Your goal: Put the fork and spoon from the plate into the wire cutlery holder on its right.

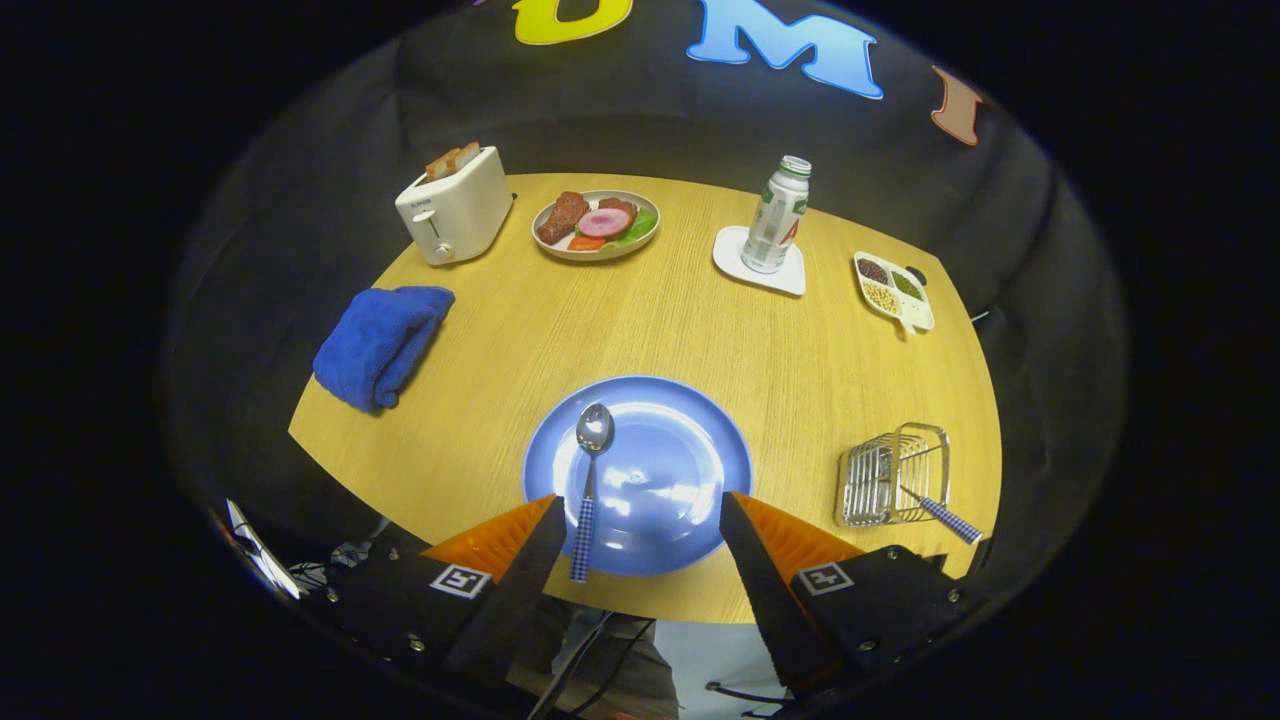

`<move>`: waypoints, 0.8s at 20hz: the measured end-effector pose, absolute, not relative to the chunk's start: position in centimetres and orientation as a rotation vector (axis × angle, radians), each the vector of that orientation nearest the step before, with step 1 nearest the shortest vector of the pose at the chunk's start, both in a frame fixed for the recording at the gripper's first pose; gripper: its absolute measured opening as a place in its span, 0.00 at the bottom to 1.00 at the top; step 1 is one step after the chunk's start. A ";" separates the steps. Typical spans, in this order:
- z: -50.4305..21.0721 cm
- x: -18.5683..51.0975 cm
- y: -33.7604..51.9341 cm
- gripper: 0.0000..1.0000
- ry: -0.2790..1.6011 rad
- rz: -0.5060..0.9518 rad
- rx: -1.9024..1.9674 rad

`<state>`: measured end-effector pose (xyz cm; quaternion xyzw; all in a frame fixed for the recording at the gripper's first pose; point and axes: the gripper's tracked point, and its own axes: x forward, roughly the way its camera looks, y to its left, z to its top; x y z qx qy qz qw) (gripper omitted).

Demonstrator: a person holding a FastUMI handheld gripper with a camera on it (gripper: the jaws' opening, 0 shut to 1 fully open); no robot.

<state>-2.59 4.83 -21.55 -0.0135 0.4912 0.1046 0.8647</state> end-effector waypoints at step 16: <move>-31.5 -4.2 6.9 0.76 1.302 0.277 -0.044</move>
